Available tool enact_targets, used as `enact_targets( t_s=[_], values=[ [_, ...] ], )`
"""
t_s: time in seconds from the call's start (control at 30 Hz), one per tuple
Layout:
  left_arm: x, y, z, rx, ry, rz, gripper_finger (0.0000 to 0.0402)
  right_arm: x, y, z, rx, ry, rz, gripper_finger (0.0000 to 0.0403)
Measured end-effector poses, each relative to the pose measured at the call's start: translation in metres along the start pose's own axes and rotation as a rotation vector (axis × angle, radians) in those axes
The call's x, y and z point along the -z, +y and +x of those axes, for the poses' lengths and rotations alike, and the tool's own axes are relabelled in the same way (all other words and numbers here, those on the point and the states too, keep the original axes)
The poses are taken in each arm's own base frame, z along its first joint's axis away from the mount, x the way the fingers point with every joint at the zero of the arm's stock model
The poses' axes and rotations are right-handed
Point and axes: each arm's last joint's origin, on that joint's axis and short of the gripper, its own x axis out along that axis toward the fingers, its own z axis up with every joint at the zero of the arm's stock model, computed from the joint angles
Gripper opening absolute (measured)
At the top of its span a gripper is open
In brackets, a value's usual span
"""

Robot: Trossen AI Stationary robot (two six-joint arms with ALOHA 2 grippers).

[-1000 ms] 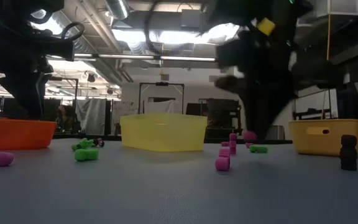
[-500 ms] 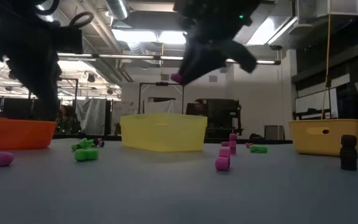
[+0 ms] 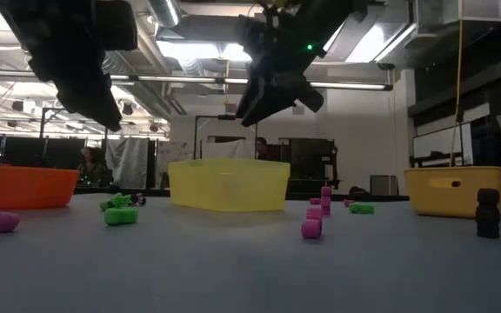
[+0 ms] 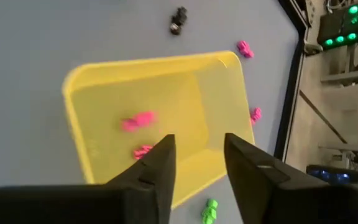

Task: Sort Halloween decoration
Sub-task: Put the pink skeleton toy into the yellow bin

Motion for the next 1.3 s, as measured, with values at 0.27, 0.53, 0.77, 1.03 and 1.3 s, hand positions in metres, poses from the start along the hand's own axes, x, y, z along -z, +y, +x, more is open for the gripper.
enact_targets(
  t_s=[0.27, 0.53, 0.77, 1.03, 1.3],
  values=[
    [0.022, -0.031, 0.012, 0.098, 0.013, 0.087, 0.013, 0.008, -0.01, 0.004, 0.019, 0.024, 0.026, 0.019],
    [0.058, -0.054, 0.025, 0.131, 0.081, 0.205, 0.013, 0.007, -0.009, 0.004, 0.012, 0.018, 0.026, 0.0187],
    [0.08, -0.063, 0.043, 0.121, 0.12, 0.259, 0.013, 0.007, -0.009, 0.004, 0.011, 0.018, 0.026, 0.0186],
    [0.088, -0.062, 0.052, 0.086, 0.141, 0.276, 0.0129, 0.008, -0.009, 0.003, 0.01, 0.02, 0.025, 0.0186],
    [0.089, -0.061, 0.052, 0.083, 0.143, 0.278, 0.0102, 0.008, -0.008, 0.003, 0.004, 0.028, 0.022, 0.0186]
  ],
)
